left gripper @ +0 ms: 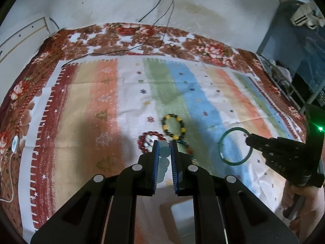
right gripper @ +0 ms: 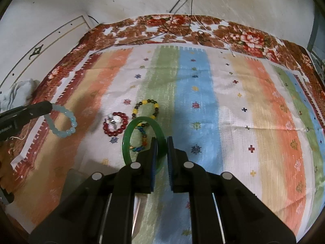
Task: Organize jewelry
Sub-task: 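Lift and carry both held bracelets over the silver tin box, then open the right tool over the tin while the left tool releases its bracelet, then move both tools back toward the remaining bracelets on the blanket, then grasp the clear crystal bracelet with the left tool while the right grasps the multicolour bracelet, then lift both held bracelets and carry them over the silver tin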
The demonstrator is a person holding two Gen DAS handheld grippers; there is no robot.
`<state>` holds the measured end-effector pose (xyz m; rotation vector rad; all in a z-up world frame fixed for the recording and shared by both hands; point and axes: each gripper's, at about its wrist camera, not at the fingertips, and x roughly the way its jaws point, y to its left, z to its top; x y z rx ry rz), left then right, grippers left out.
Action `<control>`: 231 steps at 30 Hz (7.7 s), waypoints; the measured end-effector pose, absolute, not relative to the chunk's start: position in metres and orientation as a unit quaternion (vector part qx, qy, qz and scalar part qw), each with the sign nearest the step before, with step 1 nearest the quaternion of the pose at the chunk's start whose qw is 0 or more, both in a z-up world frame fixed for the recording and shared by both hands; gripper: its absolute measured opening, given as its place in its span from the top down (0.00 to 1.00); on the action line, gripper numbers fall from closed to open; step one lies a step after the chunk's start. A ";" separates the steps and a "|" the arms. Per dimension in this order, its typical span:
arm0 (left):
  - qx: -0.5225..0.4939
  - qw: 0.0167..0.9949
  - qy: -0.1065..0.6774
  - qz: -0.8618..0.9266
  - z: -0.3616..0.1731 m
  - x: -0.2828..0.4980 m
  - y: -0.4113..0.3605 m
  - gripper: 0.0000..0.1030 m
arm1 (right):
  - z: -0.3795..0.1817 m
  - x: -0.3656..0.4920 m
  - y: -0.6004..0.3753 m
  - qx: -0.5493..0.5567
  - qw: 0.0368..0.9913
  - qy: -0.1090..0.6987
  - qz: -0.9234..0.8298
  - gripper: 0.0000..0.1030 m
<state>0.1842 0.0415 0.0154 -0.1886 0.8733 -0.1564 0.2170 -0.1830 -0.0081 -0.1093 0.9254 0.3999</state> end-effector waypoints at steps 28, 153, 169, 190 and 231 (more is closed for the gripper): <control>-0.078 0.898 0.412 -0.136 0.020 0.112 -0.010 0.89 | 0.003 0.131 -0.165 -0.066 0.853 0.440 0.272 0.88; -0.082 0.831 0.547 -0.059 -0.103 0.308 0.043 0.93 | -0.137 0.311 -0.126 -0.089 0.800 0.552 0.218 0.89; -0.099 0.848 0.518 -0.059 -0.070 0.297 0.051 0.93 | -0.101 0.295 -0.119 -0.094 0.819 0.518 0.230 0.89; -0.101 0.861 0.494 -0.069 -0.042 0.282 0.043 0.93 | -0.067 0.277 -0.122 -0.091 0.834 0.489 0.240 0.89; -0.100 0.886 0.438 -0.117 0.017 0.182 0.016 0.93 | 0.006 0.186 -0.150 -0.071 0.866 0.420 0.263 0.89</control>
